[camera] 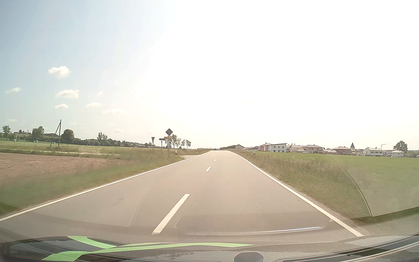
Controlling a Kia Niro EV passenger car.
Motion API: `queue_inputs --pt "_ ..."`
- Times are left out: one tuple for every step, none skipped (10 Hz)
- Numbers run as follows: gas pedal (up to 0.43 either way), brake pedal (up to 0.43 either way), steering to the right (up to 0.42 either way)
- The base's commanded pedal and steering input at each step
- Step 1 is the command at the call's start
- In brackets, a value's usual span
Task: Follow the waypoints while adhering to traffic rules and regulations
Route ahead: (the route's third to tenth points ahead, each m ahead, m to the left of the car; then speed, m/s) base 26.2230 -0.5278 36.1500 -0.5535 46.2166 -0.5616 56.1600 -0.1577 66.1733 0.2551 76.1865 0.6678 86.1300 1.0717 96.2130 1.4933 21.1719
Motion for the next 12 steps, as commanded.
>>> queue_inputs --pt "0.02 0.0 0.001" --pt "0.039 0.0 0.001" --pt "0.059 0.0 0.002" --pt "0.087 0.0 0.002" --pt "0.087 0.0 0.001" --pt "0.087 0.0 0.002" --pt "0.087 0.0 0.001" --pt "0.098 0.0 0.001" --pt "0.098 0.0 0.001" --pt "0.098 0.0 0.001" --pt "0.098 0.0 0.001" --pt "0.098 0.0 0.0"
